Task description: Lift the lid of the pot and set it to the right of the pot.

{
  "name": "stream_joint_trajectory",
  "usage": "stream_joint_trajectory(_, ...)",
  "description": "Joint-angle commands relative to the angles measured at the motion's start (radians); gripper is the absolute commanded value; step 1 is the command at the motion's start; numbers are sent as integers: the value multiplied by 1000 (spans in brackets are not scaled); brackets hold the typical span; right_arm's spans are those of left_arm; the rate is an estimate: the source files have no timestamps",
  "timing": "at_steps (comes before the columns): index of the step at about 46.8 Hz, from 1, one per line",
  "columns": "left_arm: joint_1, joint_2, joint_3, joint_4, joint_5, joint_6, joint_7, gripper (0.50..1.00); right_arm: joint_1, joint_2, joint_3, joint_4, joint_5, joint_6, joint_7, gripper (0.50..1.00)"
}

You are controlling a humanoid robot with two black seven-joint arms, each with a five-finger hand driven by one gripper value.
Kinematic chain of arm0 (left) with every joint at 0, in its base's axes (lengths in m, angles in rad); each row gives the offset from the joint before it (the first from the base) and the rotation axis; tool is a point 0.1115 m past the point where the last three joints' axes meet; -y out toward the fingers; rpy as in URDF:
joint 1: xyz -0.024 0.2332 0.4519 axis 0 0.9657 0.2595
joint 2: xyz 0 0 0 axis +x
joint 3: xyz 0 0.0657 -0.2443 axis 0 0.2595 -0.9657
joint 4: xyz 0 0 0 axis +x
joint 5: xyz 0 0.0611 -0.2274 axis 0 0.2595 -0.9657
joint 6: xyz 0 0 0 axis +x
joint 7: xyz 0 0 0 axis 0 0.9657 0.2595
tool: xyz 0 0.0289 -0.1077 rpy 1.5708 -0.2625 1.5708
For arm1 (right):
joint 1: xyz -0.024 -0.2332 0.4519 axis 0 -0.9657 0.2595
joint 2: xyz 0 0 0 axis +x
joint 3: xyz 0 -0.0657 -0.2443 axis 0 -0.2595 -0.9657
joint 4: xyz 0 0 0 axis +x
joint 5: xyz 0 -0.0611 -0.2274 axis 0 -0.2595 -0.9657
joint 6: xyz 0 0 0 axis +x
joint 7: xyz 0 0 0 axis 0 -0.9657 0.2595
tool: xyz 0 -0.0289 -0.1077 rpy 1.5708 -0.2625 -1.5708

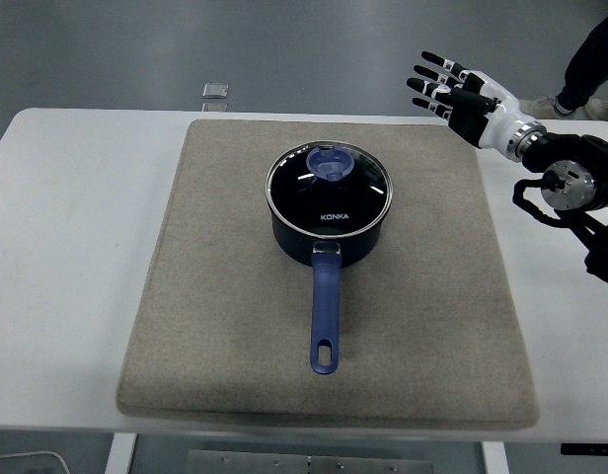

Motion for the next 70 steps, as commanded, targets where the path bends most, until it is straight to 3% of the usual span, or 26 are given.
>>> stream_joint_trajectory(1,0,0,0,0,0,0,0,1000,0,0,-1,1,1,2,0,932)
stream_joint_trajectory(28,0,0,2,-2,0,0,-2,1000,16,-12,-1,-1,5,-12,8,932)
stream_joint_trajectory(58,0,0,3,0,0,0,-2,1000,63,-47,-15,1,-8,20,8,928)
stream_joint_trajectory(70,0,0,3,0,0,0,-2,1000,120,-44,-16,7,-224,20,11,928)
